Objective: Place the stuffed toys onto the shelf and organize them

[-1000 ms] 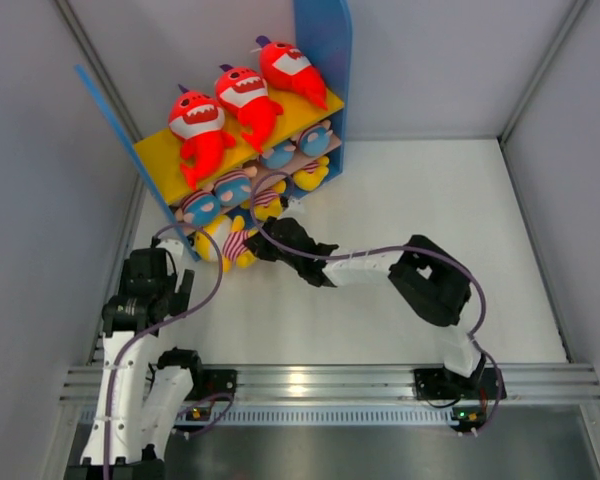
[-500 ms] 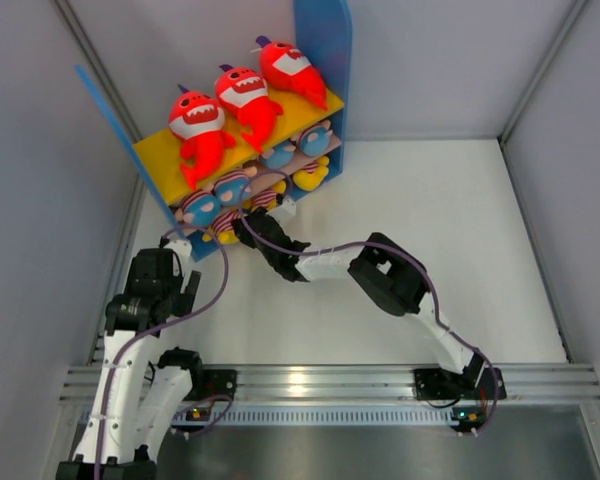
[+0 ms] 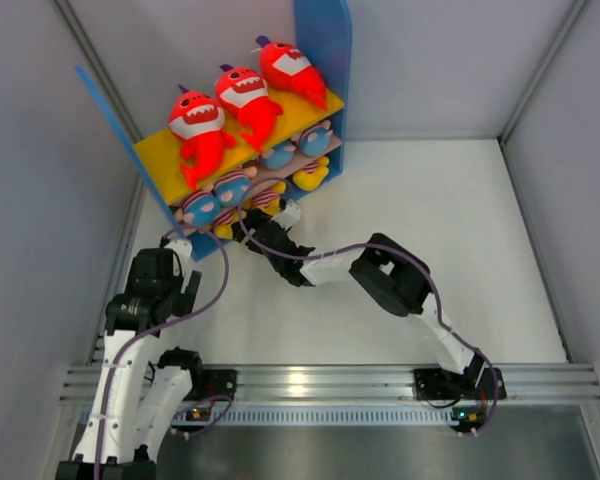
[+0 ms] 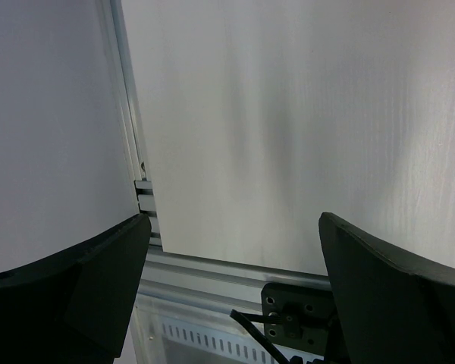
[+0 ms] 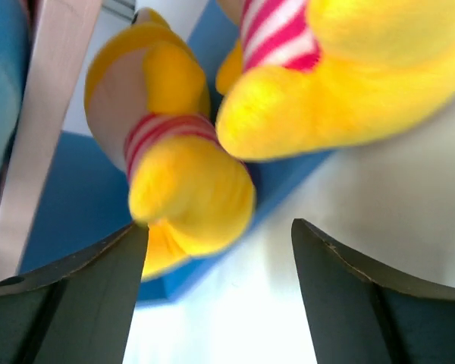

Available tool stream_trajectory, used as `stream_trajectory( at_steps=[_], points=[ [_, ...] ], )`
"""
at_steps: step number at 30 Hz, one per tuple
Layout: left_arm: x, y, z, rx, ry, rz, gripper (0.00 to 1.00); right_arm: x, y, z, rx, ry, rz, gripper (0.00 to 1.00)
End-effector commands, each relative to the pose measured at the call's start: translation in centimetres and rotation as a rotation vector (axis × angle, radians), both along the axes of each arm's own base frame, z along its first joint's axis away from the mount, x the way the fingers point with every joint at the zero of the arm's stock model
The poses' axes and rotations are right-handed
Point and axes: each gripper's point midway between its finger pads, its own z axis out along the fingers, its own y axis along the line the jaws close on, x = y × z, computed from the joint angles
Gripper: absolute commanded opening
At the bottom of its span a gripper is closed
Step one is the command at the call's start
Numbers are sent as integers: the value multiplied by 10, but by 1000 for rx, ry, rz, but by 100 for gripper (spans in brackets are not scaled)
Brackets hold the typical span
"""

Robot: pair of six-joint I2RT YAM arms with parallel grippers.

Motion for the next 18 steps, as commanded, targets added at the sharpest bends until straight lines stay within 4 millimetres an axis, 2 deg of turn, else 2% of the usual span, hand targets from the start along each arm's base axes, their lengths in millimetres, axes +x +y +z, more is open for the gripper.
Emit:
stream_trajectory(
  at_steps=[1, 2, 3, 4, 5, 6, 8, 9, 10, 11, 12, 13, 14, 15, 16, 17, 18],
  points=[
    [9, -2, 2, -10, -36, -3, 99, -21, -1, 93, 70, -155, 89, 78],
    [9, -2, 2, -11, -35, -2, 99, -25, -5, 96, 52, -167, 102, 80],
    [9, -2, 2, -9, -36, -2, 99, -29, -9, 97, 33, -169, 114, 87],
    [9, -2, 2, -9, -36, -2, 99, -37, -17, 84, -2, -151, 130, 92],
    [9, -2, 2, -9, -36, -1, 99, -45, -24, 99, -3, -174, 151, 99],
    [9, -2, 2, -9, -37, 2, 99, -50, -31, 102, -13, -185, 160, 99],
    [9, -1, 2, -7, -34, 0, 99, -64, -58, 107, -81, -213, 175, 99],
    [9, -1, 1, -6, -32, 1, 99, -69, -70, 98, -146, -199, 184, 99],
    [8, -1, 1, -5, -32, 2, 99, -77, -87, 81, -253, -190, 210, 99],
    [8, -1, 1, -5, -30, 2, 99, -77, -105, 101, -277, -203, 203, 99],
    [9, -1, 1, -6, -28, 2, 99, -78, -120, 98, -336, -182, 205, 99],
    [9, -1, 0, -6, -27, 2, 99, -88, -153, 85, -467, -114, 217, 99],
    [9, -1, 0, -5, -26, 1, 99, -78, -182, 85, -526, -90, 170, 99],
    [9, 0, -1, -5, -22, 4, 99, -80, -204, 80, -591, -65, 167, 99],
    [9, -1, -1, -5, -22, 3, 99, -88, -236, 77, -663, -37, 167, 99],
    [9, -1, -2, -4, -18, 2, 99, -81, -266, 75, -694, -5, 121, 99],
    [10, 0, -1, -3, -20, 4, 99, -81, -285, 75, -710, 8, 105, 99]
  ],
)
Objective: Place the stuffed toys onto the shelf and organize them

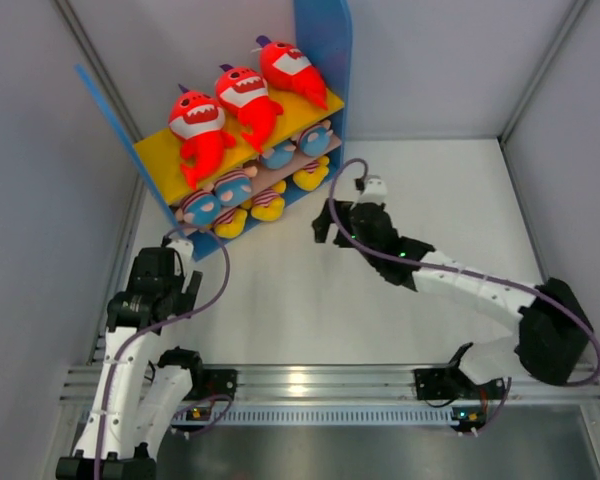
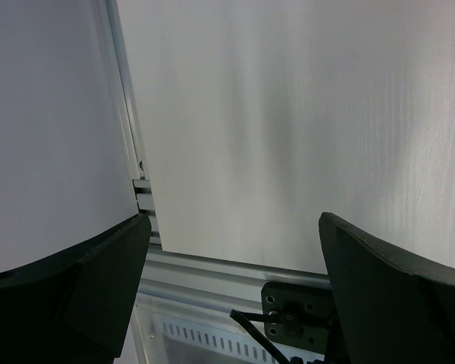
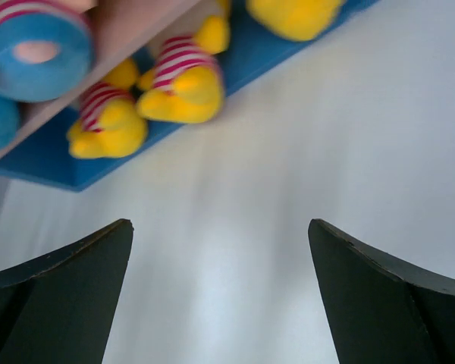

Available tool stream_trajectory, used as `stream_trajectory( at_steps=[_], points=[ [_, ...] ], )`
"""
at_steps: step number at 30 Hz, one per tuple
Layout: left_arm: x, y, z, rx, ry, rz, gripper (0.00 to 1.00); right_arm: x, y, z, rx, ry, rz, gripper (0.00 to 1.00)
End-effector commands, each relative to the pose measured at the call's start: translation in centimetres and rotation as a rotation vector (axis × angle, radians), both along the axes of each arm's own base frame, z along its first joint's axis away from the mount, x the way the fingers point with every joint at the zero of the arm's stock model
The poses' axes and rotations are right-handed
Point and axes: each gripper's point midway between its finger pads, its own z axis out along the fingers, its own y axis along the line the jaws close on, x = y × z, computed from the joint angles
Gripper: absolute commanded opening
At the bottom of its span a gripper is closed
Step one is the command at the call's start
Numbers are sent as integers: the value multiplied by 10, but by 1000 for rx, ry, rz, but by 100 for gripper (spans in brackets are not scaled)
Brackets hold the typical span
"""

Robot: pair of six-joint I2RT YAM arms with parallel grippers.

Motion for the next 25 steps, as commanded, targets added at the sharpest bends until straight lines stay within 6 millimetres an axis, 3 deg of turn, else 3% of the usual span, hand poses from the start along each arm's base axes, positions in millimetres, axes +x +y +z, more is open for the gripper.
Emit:
stream_trajectory(
  at_steps=[1, 2, 4, 5, 8, 10, 15, 25],
  points=[
    [9, 1, 0, -1, -30, 9, 99, -15, -117, -34, -290, 105, -91, 99],
    [9, 1, 1, -1, -32, 14, 99, -5, -151, -33, -276, 120, -176, 99],
    [9, 3, 0, 0, -26, 22, 99, -10, -196, -30, -234, 108, -273, 99],
    [8, 4, 0, 0, -25, 27, 99, -2, -229, -27, -198, 96, -364, 99],
    [7, 8, -1, 0, -20, 50, 99, -6, -279, -26, -148, 52, -503, 99],
    [7, 8, -2, -1, -15, 52, 99, -8, -301, -27, -151, 32, -598, 99],
    [3, 18, -5, 1, 1, 110, 98, -7, -320, -29, -166, 42, -723, 99],
    [-1, 27, -7, 3, 17, 159, 98, 4, -317, -28, -194, 59, -708, 100]
  ],
)
